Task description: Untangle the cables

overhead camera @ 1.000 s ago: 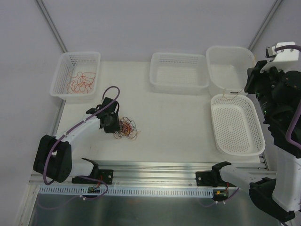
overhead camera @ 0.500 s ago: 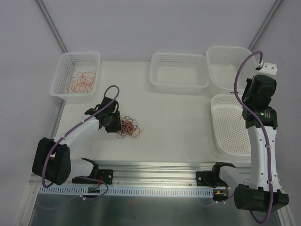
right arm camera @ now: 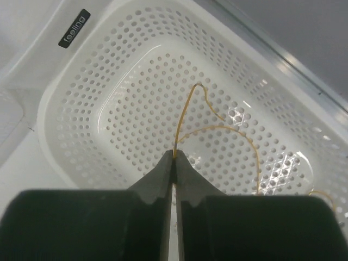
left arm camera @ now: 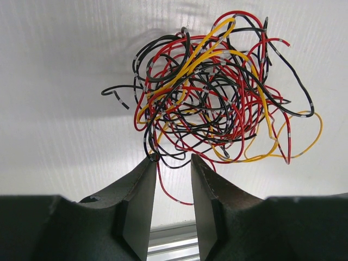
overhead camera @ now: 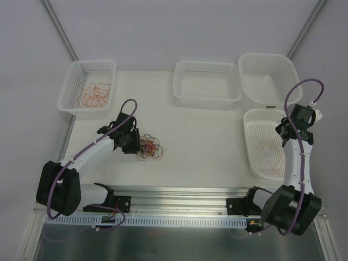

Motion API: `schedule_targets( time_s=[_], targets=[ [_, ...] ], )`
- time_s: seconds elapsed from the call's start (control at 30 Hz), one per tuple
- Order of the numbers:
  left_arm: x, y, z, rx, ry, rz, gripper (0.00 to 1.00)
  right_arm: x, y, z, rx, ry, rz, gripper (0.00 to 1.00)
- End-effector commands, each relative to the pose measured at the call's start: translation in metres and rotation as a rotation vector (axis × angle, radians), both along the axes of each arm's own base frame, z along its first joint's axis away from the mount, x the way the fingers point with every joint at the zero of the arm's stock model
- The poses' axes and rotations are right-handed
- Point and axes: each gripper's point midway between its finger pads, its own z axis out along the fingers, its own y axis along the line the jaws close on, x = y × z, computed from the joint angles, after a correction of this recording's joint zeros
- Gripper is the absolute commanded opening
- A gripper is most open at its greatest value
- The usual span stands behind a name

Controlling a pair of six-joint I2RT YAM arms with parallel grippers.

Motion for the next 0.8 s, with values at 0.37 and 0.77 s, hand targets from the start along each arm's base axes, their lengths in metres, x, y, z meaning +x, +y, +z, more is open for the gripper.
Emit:
schedule_targets(
  time_s=[0.37,0.77],
  targets=[
    [0.005,-0.023,0.013,-0.113,0.009,-0.032,0.32,-0.016,0.042,-0.02,0.147,0.096,-0.007,0.87],
    [0.002,-0.046,0.022,-0.199,0.029,-0.048,0.32,-0.006,0.186,0.052,0.049,-0.086,0.704,0.96]
  ],
)
